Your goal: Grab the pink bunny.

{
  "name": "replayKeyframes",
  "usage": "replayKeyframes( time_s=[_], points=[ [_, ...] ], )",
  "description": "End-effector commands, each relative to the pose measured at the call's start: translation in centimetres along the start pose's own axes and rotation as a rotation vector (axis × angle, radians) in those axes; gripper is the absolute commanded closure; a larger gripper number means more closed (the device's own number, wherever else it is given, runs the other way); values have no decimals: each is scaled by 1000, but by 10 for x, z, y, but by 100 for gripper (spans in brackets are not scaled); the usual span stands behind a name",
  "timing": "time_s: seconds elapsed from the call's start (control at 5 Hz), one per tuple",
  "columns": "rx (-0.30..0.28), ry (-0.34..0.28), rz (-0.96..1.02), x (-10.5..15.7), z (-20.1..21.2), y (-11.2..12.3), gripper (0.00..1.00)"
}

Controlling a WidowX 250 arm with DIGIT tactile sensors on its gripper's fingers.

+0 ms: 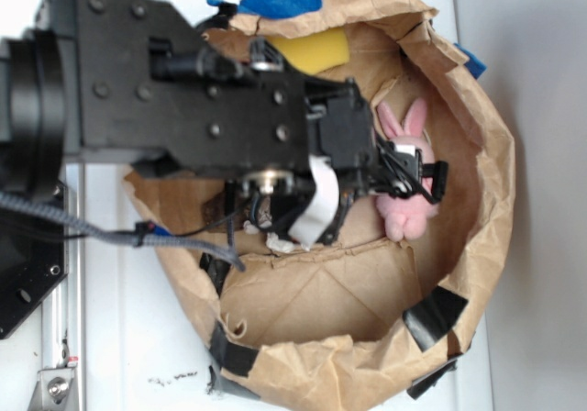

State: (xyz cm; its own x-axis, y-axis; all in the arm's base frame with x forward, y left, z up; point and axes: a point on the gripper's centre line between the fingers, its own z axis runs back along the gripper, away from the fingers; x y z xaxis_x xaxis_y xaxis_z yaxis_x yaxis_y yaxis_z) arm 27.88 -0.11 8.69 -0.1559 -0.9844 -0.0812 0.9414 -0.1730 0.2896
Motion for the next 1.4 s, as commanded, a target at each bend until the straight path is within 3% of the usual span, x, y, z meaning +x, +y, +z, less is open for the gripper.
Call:
replayKeyframes(
  time_s=[0.0,1.2],
  points=[
    [71,-28,-41,21,9,10,0],
    [23,-55,-6,-19,-25,35,0]
  ],
)
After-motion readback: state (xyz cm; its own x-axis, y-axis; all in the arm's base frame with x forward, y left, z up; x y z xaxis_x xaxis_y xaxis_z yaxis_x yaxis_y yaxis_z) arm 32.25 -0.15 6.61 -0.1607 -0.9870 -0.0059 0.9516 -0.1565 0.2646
